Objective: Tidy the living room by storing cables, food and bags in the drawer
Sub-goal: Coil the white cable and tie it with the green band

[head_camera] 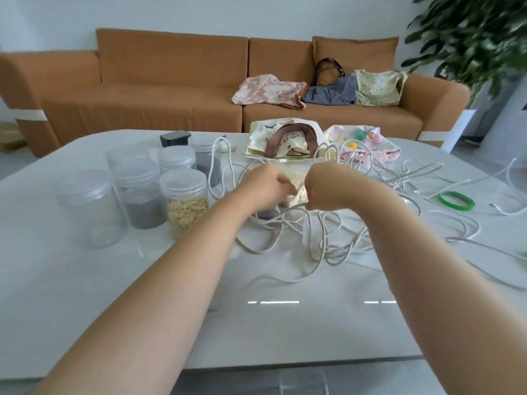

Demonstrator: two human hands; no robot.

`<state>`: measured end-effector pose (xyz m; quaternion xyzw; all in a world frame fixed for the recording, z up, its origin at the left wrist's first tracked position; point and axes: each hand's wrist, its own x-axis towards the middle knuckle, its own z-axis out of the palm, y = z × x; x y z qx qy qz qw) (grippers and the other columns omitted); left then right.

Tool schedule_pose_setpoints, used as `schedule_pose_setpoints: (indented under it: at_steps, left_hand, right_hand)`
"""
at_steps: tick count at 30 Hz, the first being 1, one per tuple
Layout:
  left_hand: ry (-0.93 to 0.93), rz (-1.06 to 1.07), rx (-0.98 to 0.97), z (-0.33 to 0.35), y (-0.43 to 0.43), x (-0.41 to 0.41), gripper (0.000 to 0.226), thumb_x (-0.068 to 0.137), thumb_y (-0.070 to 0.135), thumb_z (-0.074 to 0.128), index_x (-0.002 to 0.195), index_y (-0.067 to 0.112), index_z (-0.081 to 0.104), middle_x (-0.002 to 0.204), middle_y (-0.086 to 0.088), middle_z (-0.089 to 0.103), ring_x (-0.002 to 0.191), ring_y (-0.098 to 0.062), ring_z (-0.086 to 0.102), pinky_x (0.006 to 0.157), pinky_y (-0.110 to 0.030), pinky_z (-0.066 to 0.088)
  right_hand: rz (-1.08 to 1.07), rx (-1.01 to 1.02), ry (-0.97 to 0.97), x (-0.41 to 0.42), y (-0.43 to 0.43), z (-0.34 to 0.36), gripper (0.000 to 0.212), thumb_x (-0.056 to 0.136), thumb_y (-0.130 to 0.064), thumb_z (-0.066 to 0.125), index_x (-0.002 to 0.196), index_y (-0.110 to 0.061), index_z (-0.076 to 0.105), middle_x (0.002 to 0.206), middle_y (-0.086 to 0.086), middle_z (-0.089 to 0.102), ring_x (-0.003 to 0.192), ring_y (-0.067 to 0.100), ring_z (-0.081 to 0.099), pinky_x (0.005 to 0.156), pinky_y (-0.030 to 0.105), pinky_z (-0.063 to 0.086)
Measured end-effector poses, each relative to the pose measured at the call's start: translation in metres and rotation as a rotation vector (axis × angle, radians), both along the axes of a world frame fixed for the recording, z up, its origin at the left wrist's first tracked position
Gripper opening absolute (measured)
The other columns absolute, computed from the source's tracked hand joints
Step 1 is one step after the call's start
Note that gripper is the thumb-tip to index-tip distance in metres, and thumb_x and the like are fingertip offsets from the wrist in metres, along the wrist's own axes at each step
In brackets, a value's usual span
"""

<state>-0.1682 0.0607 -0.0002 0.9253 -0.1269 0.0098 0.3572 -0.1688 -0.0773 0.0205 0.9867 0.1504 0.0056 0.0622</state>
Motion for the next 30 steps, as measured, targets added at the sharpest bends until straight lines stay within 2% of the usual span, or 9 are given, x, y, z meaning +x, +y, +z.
schedule_pose_setpoints:
  at_steps: [2,7,11,13,16,18,21,25,30]
  left_hand:
    - [0.009,-0.018,-0.056,0.000,0.003,0.004,0.029,0.093,0.029,0.054,0.088,0.010,0.075,0.080,-0.002,0.071,0.058,-0.010,0.050,0.060,-0.024,0.039]
    - [0.098,-0.133,-0.105,0.003,0.012,0.009,0.029,0.086,0.041,0.065,0.084,0.014,0.075,0.070,0.007,0.068,0.055,-0.002,0.048,0.056,-0.019,0.036]
    - [0.117,-0.199,-0.246,0.001,0.015,0.019,0.002,0.082,0.016,0.072,0.084,0.018,0.072,0.083,0.000,0.072,0.072,-0.003,0.060,0.068,-0.018,0.044]
    - [0.127,-0.188,-0.371,-0.001,0.017,0.025,0.012,0.080,0.000,0.071,0.079,0.012,0.069,0.077,-0.003,0.070,0.071,-0.007,0.064,0.068,-0.019,0.049]
    - [0.222,-0.073,-0.649,-0.003,0.022,0.029,0.008,0.081,-0.001,0.069,0.076,0.006,0.066,0.068,-0.007,0.071,0.062,-0.016,0.068,0.059,-0.024,0.056]
    - [0.311,-0.002,-0.886,-0.001,0.025,0.030,0.007,0.083,0.006,0.066,0.077,0.003,0.066,0.069,-0.009,0.071,0.060,-0.017,0.069,0.055,-0.025,0.058]
    - [0.323,0.031,-1.133,0.002,0.024,0.030,0.019,0.088,0.016,0.061,0.075,0.004,0.065,0.071,-0.008,0.071,0.062,-0.016,0.069,0.054,-0.023,0.057]
    - [0.215,0.091,-1.192,0.005,0.023,0.030,0.032,0.095,0.017,0.054,0.066,0.013,0.065,0.086,-0.008,0.071,0.071,-0.014,0.067,0.057,-0.025,0.052]
    - [0.227,-0.130,-1.180,0.012,0.028,0.025,0.047,0.094,0.013,0.049,0.048,0.019,0.057,0.097,-0.014,0.068,0.087,-0.020,0.066,0.068,-0.029,0.046]
  right_hand:
    - [-0.044,0.053,-0.035,0.008,-0.007,0.002,0.019,0.083,-0.018,0.063,0.090,-0.002,0.069,0.092,0.011,0.067,0.087,0.028,0.062,0.070,0.032,0.050]
    - [-0.144,0.198,-0.159,0.023,-0.022,0.014,0.011,0.083,-0.011,0.059,0.090,-0.005,0.066,0.086,0.009,0.063,0.083,0.028,0.059,0.060,0.028,0.045]
    - [-0.231,0.280,-0.241,0.030,-0.029,0.013,0.014,0.080,-0.006,0.053,0.088,-0.002,0.064,0.087,0.012,0.062,0.080,0.029,0.058,0.053,0.025,0.038]
    - [-0.250,0.277,-0.266,0.028,-0.031,0.009,0.014,0.082,-0.007,0.052,0.089,-0.002,0.063,0.089,0.012,0.062,0.079,0.029,0.056,0.053,0.026,0.036]
    - [-0.221,0.320,-0.277,0.025,-0.029,0.002,0.016,0.085,-0.005,0.049,0.095,-0.007,0.062,0.092,0.005,0.060,0.086,0.027,0.057,0.064,0.028,0.039]
    - [-0.206,0.451,-0.191,0.025,-0.026,0.002,0.018,0.087,-0.004,0.048,0.097,-0.012,0.061,0.085,0.000,0.059,0.073,0.022,0.060,0.061,0.029,0.046]
    - [-0.152,0.780,0.041,0.026,-0.020,0.005,0.013,0.089,-0.004,0.050,0.086,-0.009,0.062,0.061,0.002,0.066,0.040,0.014,0.058,0.045,0.028,0.050]
    - [-0.068,0.906,0.245,0.027,-0.012,-0.002,0.014,0.087,-0.002,0.055,0.080,-0.004,0.067,0.051,-0.005,0.063,0.041,0.010,0.052,0.040,0.021,0.044]
    - [-0.070,1.060,0.322,0.033,-0.014,-0.010,0.021,0.090,-0.004,0.055,0.072,-0.007,0.064,0.057,0.001,0.059,0.046,0.010,0.047,0.045,0.022,0.040]
